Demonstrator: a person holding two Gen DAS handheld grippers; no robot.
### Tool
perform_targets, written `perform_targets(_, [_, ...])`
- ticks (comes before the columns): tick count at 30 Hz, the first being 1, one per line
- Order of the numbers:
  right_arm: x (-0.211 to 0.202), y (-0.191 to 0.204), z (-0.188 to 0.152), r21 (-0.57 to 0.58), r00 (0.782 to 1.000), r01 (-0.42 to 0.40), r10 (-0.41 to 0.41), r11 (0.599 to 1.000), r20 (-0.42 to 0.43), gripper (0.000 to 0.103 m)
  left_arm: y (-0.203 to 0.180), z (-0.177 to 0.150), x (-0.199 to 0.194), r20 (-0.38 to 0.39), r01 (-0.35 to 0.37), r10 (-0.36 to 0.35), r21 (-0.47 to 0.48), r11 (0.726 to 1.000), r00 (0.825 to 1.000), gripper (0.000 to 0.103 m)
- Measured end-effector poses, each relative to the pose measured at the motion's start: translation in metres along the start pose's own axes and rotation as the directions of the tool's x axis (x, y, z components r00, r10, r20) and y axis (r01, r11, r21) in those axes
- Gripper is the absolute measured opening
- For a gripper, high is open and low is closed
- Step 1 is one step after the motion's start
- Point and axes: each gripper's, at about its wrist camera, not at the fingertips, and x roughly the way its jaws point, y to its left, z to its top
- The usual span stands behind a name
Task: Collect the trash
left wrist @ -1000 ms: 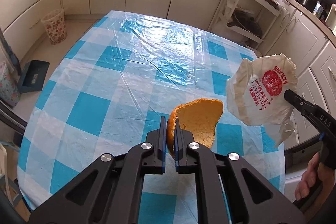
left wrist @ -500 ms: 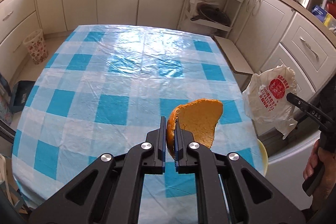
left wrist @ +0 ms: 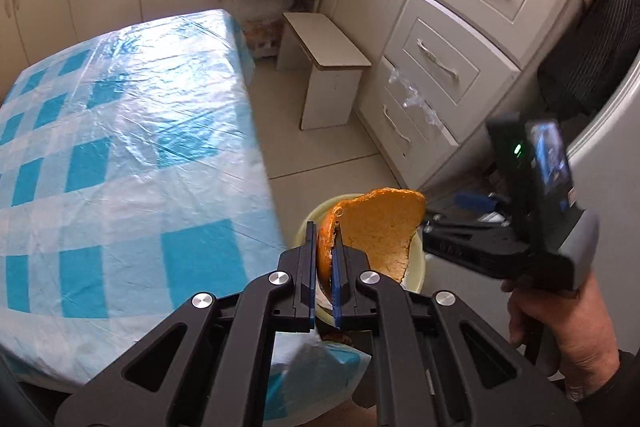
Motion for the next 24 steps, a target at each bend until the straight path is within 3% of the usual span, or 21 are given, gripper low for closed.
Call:
perform_targets(5, [-0.046, -0.041, 0.010, 0.184, 0.980, -0.033, -0.005, 0.982, 0.199, 0.068, -0.030, -0.012, 0.048, -0.077, -0.094, 0.096, 0.037, 0.995, 0.992, 0.011])
perform_targets(9, [-0.081, -0.042, 0.012, 0.200, 0.930, -0.113, 0.032, 0.973, 0.367, 0.073, -0.035, -0.013, 0.060, -0.095, -0.146, 0.148, 0.020, 0.989, 0.984, 0.040])
perform_targets(13, [-0.111, -0.034, 0.016, 0.177, 0.870, -0.152, 0.046, 0.972, 0.492, 0.080, -0.031, -0.008, 0.023, -0.025, -0.141, 0.142, 0.021, 0.990, 0.990, 0.058])
perform_targets(17, [-0.148, -0.026, 0.010, 0.184, 0.804, -0.202, 0.056, 0.962, 0.592, 0.085, -0.006, -0.007, -0.024, 0.034, -0.139, 0.140, -0.026, 0.990, 0.990, 0.068])
perform_targets(21, [-0.181, -0.009, -0.008, 0.192, 0.741, -0.225, 0.040, 0.955, 0.671, 0.095, 0.029, -0.014, -0.070, 0.081, -0.168, 0.176, -0.091, 0.982, 0.981, 0.080])
perform_targets(24, [-0.202, 0.010, -0.026, 0.176, 0.702, -0.235, 0.041, 0.956, 0.711, 0.096, 0.050, -0.026, -0.099, 0.109, -0.221, 0.230, -0.087, 0.971, 0.967, 0.085])
